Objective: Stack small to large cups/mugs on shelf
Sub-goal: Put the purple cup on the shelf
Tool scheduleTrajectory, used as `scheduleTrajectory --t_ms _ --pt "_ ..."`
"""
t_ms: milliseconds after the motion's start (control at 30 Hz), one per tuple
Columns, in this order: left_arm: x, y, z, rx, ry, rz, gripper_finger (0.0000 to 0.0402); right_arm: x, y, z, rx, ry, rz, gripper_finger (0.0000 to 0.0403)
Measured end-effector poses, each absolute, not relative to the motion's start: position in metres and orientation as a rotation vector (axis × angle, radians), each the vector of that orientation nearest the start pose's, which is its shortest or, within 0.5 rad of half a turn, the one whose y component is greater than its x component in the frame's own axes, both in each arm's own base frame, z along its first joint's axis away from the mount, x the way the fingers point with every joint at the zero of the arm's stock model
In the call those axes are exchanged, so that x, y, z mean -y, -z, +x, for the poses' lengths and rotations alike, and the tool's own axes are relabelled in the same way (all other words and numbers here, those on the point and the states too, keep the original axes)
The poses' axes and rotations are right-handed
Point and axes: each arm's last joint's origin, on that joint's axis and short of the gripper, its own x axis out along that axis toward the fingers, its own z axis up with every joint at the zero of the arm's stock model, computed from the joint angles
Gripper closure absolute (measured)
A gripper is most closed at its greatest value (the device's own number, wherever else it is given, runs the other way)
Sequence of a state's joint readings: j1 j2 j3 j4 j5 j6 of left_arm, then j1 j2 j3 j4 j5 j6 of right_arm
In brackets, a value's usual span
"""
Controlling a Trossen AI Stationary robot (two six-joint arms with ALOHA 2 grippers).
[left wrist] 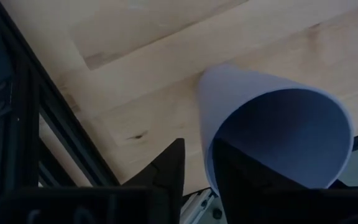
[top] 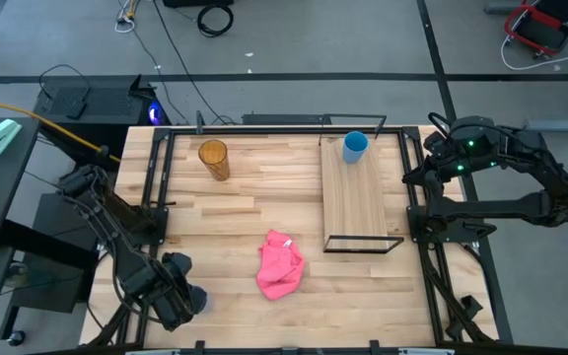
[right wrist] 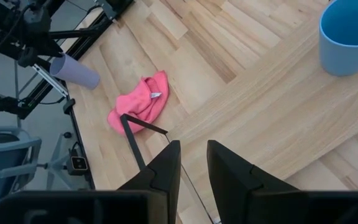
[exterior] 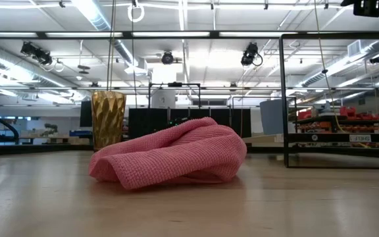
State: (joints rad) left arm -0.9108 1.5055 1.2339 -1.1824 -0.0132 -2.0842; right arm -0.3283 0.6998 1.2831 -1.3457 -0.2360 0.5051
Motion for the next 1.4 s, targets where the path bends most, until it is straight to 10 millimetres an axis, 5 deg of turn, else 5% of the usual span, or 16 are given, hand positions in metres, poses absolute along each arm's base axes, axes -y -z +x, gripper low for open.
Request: scheduleTrajectory --t_ms 400,800,1400 --pt "0.209 -0.263 0.165 -1.324 -0.812 -1.005 0.031 0.013 -0.392 0.058 -0.701 0.273 0.694 0.0315" --pt "0.21 -0.243 0.168 -1.328 -0.775 -1.049 0.0313 0.013 -0.392 0.058 -0.701 0.273 0.694 0.0315" --pt "0.209 -0.245 0.17 -1.324 -0.776 -1.064 0.0376 0.013 -0.392 0.058 -0.701 0.272 0.691 0.0315"
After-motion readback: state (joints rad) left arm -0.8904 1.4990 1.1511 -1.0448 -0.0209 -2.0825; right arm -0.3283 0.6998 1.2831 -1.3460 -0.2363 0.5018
